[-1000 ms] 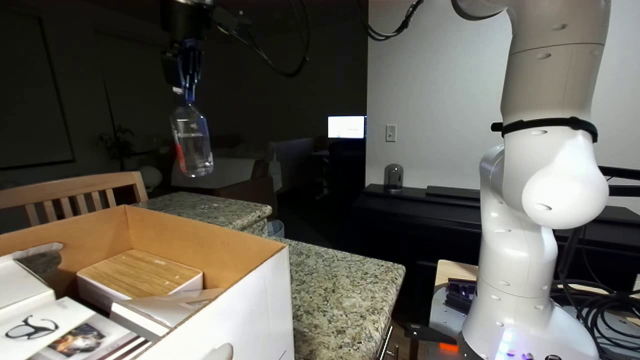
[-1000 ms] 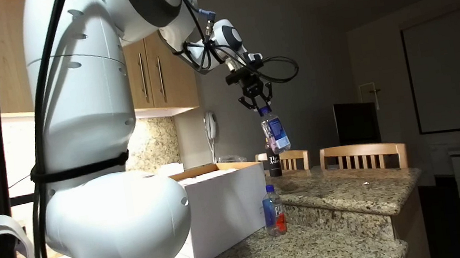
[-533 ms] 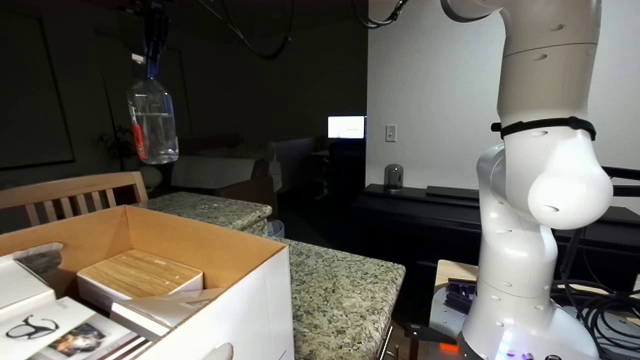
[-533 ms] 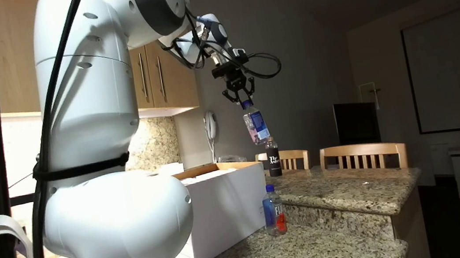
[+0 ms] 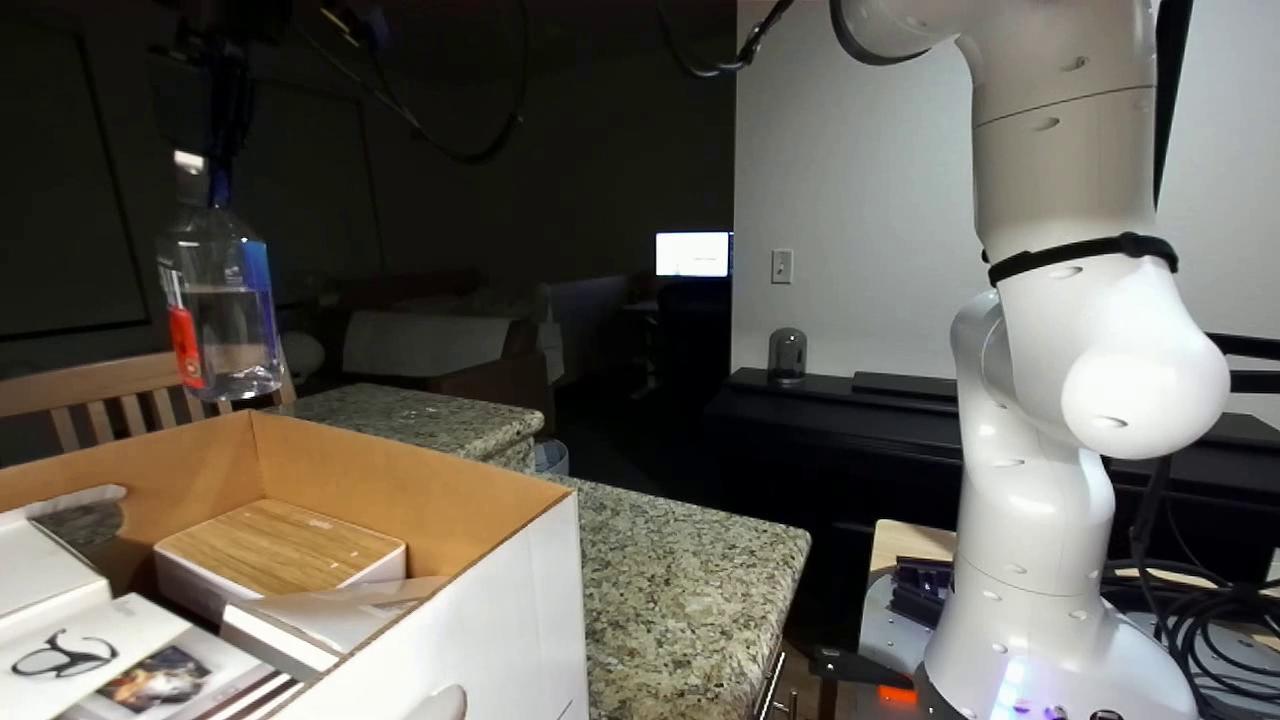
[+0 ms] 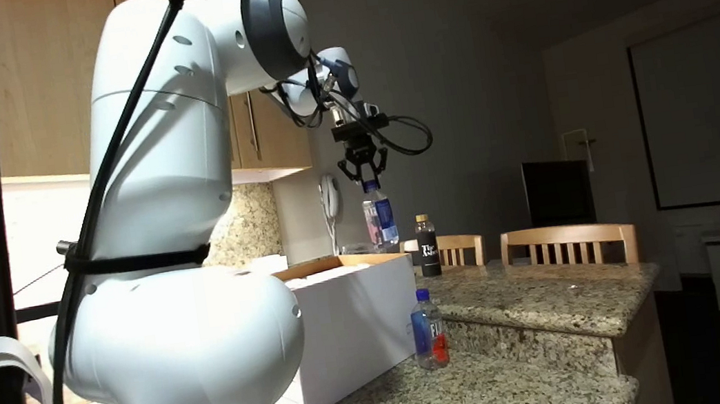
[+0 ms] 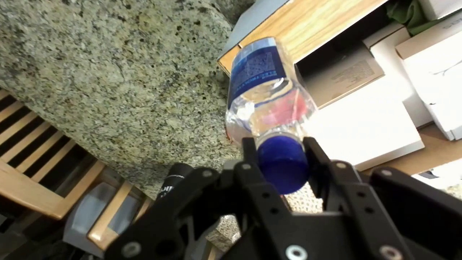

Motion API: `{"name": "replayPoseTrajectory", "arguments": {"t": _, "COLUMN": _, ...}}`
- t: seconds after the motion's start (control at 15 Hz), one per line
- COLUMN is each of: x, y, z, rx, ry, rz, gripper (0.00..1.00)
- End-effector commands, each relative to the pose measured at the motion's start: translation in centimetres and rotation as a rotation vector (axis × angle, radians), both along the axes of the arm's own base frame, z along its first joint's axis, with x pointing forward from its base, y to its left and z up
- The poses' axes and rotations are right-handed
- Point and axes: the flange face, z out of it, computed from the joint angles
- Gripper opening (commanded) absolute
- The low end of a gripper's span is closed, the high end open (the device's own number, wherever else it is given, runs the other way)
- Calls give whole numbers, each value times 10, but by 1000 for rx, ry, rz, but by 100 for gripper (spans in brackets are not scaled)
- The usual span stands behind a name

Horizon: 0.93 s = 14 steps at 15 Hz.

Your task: Put the right bottle in the box

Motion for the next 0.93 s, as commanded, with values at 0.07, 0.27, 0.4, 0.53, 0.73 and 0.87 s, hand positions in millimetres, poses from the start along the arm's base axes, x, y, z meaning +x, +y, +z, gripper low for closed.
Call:
{"name": "replayPoseTrajectory", "arguments": {"t": 0.07, "x": 13, "y": 11, "z": -9, "rx": 54, "ry": 16, "rz": 115, "gripper": 16}}
{"name": "replayPoseTrajectory", "arguments": {"t": 0.27, "x": 23, "y": 14, "z": -31, "rx": 72, "ry": 54, "rz": 147, "gripper": 15}}
{"name": "replayPoseTrajectory", "arguments": {"t": 0.4, "x": 31, "y": 18, "z": -42, "rx": 79, "ry": 85, "rz": 165, "gripper": 15}}
{"name": "replayPoseTrajectory", "arguments": {"t": 0.53, "x": 36, "y": 24, "z": -54, "rx": 78, "ry": 106, "rz": 184, "gripper": 15}}
{"name": "replayPoseTrajectory", "arguments": {"t": 0.73, "x": 42, "y": 29, "z": -70, "rx": 63, "ry": 137, "rz": 209, "gripper": 15}}
{"name": "replayPoseTrajectory", "arguments": {"t": 0.87, "x": 44, "y": 31, "z": -81, "rx": 56, "ry": 154, "rz": 214, "gripper": 15}}
